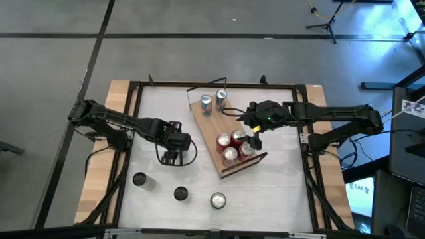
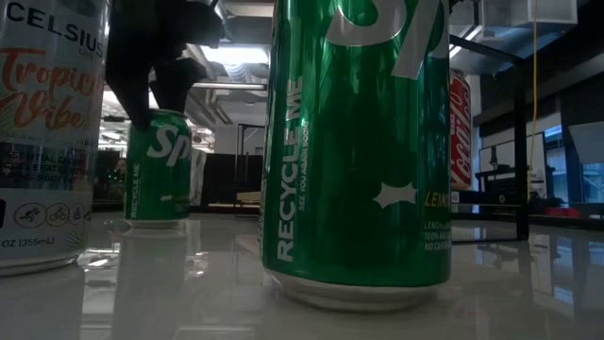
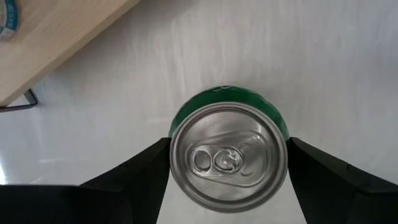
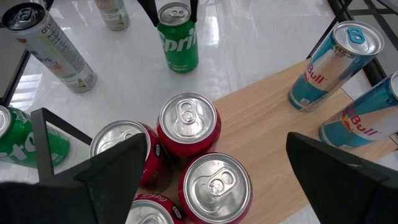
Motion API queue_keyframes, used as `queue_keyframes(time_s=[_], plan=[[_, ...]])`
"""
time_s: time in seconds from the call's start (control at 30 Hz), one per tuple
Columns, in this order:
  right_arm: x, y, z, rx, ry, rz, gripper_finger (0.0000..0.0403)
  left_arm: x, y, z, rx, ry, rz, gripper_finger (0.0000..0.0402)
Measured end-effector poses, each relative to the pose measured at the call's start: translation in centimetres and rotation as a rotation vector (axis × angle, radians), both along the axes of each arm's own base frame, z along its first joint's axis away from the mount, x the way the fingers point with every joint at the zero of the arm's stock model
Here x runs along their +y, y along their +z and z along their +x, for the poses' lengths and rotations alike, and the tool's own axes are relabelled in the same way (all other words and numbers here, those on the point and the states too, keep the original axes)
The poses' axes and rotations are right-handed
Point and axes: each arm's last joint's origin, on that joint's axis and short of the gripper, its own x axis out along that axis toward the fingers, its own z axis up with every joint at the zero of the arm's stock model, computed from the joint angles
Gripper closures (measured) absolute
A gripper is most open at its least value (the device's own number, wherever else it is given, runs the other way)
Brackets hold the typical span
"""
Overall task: Place canned beverage on shelf
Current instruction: Put the left green soda can on the shelf
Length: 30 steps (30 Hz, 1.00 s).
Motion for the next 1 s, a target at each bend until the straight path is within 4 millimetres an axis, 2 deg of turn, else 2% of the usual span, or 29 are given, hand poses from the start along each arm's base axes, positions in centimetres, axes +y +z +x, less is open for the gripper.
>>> queue_keyframes(time_s=[0.17,0.57,1.0], plan=[[0.0,0.0,0.0,0.0,0.0,0.0,0.0024,-0.06,0.04,0.19,-0.019,-0.001,-0.01,0.0119],[0.0,0.01,0.0,0.0,0.0,0.0,0.0024,-0.07,0.08,0.25,-0.028,0.0,-0.01,0.0056],[0.0,0.01,0.0,0.0,0.0,0.0,0.0024,-0.02,0.15,0.22,-0.033,0.012,-0.002,0.0051]])
